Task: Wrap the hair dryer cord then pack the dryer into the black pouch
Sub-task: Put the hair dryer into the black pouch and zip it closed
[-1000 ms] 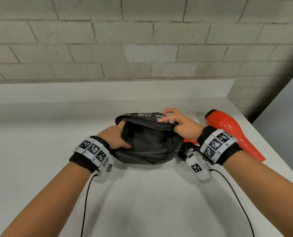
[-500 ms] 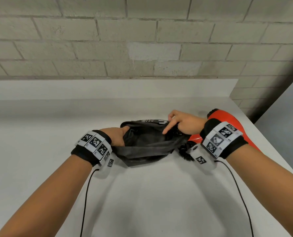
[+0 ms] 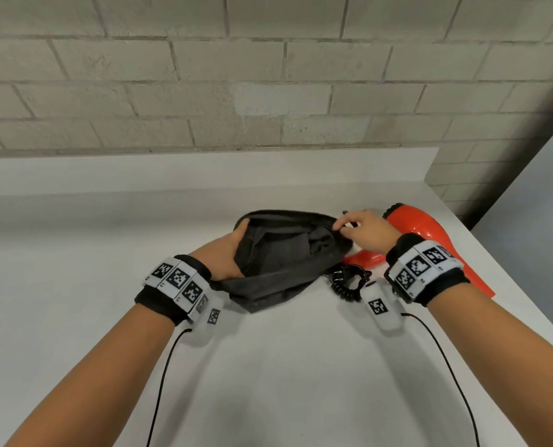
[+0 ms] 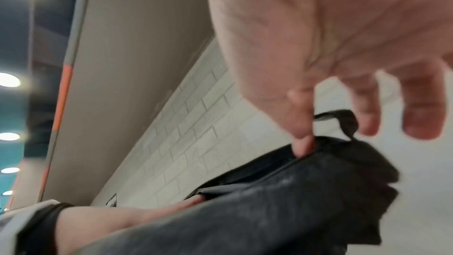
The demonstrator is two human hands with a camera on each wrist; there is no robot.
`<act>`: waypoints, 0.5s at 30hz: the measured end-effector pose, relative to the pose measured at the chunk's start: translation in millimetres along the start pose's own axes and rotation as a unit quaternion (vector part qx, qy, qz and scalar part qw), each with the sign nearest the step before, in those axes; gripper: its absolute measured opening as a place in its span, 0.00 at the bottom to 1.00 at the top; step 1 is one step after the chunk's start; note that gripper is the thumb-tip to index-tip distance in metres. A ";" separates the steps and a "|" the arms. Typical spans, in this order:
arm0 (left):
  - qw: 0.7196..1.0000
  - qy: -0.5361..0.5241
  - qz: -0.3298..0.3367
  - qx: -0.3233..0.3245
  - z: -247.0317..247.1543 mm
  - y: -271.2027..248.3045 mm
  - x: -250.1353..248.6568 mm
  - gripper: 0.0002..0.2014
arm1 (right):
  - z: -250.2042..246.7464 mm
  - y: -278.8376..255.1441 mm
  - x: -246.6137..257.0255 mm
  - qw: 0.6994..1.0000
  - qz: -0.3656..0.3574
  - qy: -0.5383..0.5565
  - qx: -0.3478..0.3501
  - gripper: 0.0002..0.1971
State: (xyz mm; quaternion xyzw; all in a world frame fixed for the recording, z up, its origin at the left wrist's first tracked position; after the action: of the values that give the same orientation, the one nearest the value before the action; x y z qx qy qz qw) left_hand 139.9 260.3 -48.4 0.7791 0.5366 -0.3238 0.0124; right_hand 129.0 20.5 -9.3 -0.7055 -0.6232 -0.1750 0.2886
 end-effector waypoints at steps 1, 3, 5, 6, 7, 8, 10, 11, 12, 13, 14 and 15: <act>0.999 -0.005 0.004 -0.033 -8.3 1.0 0.4 0.61 | -11.7 -4.5 -8.6 0.999 0.019 -0.009 -0.041 0.11; 0.997 -0.003 0.011 -0.071 -18.1 3.0 -0.3 0.59 | -20.4 -14.3 -34.0 0.991 0.085 -0.085 -0.058 0.15; 0.997 0.009 0.000 -0.082 -20.1 3.8 -1.3 0.54 | -12.6 -22.1 -59.3 0.975 0.152 -0.159 -0.005 0.22; 0.995 0.009 -0.011 -0.094 -21.2 3.8 -0.7 0.49 | -7.2 -25.4 -69.0 0.966 0.175 -0.188 0.028 0.24; 0.993 0.001 -0.018 -0.116 -23.0 2.5 -2.2 0.44 | -2.6 -29.3 -77.1 0.959 0.193 -0.199 0.054 0.26; 0.989 -0.015 -0.020 -0.146 -26.4 0.6 -3.9 0.39 | 1.4 -32.4 -82.5 0.959 0.210 -0.179 0.067 0.27; 0.977 -0.048 -0.008 -0.209 -34.0 -4.9 -9.3 0.27 | 8.0 -33.8 -90.0 0.971 0.221 -0.071 0.062 0.27; 0.973 -0.054 -0.003 -0.225 -36.0 -7.1 -12.3 0.21 | 9.8 -32.3 -92.7 0.974 0.217 -0.036 0.053 0.26; 0.972 -0.052 -0.003 -0.229 -36.5 -7.9 -14.5 0.18 | 10.4 -30.3 -96.4 0.976 0.214 -0.020 0.042 0.25; 0.973 -0.045 -0.004 -0.225 -35.7 -7.5 -16.0 0.16 | 10.4 -26.7 -98.6 0.978 0.207 -0.020 0.035 0.25; 0.976 -0.036 -0.004 -0.217 -35.3 -6.8 -17.9 0.16 | 10.2 -21.5 -100.2 0.981 0.192 -0.017 0.027 0.27; 0.979 -0.023 -0.006 -0.202 -33.1 -5.2 -19.2 0.18 | 9.4 -17.4 -100.7 0.983 0.180 -0.006 0.019 0.29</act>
State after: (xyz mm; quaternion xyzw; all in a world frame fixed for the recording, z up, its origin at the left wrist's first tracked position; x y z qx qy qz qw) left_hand 147.6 258.8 -10.6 0.7498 0.5947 -0.2273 0.1799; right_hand 94.6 -51.0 -74.4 -0.8014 -0.4910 -0.1040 0.3254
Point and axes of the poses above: each hand's wrist, its own y-axis towards the middle knuckle, its own z-axis out of the palm, x = y × z, the point moved 9 cm from there along y, towards the middle knuckle
